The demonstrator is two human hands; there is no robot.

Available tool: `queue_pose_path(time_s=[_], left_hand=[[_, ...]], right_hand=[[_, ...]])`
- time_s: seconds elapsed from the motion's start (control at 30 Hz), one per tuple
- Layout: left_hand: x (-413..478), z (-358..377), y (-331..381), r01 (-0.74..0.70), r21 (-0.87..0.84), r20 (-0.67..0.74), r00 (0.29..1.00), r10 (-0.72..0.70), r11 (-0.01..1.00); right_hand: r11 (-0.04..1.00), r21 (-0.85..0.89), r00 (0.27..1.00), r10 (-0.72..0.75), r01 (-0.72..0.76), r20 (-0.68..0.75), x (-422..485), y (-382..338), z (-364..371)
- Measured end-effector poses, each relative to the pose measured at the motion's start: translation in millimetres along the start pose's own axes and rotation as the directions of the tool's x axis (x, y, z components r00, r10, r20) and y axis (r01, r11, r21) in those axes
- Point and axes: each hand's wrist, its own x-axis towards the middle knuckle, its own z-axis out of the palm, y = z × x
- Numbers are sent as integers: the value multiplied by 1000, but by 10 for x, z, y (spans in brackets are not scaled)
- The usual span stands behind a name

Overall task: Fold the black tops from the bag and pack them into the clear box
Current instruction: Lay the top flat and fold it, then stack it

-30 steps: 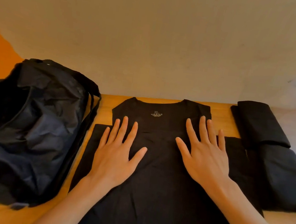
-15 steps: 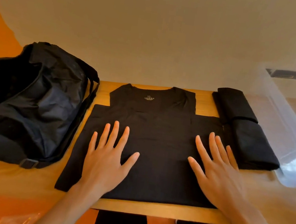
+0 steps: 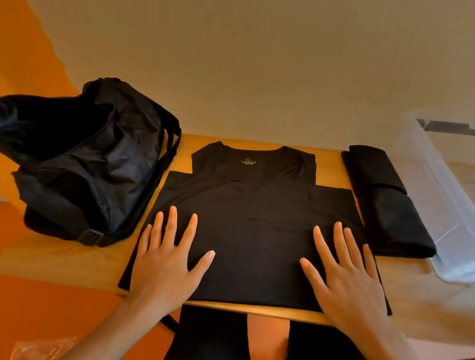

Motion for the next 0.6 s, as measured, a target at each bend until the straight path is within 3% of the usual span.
queue_pose_path(time_s=[0.07, 0.13, 0.23, 0.37, 0.47, 0.6], left_hand=[[-1, -75, 68, 26, -26, 20, 999, -25, 999], [154, -218, 175, 30, -74, 3, 1000, -30, 997], [621, -358, 402, -152, -123, -136, 981, 135, 981], [1395, -369, 717, -365, -150, -67, 931, 359, 919], [1928, -368, 952, -528, -158, -12, 846, 533, 834], [2531, -312, 1066, -680, -66, 95, 724, 683, 730]], right_hand=[[1000, 6, 999, 6, -6, 49, 40, -51, -117], [998, 54, 1000, -8, 8, 3, 273, -161, -267], [989, 141, 997, -35, 45, -73, 950, -307, -400], [992, 126, 1000, -9, 10, -8, 1721, -389, -429], [999, 45, 1000, 2, -1, -20, 1643, -477, -298], [994, 105, 1000, 0, 3, -29, 1308, -505, -122]])
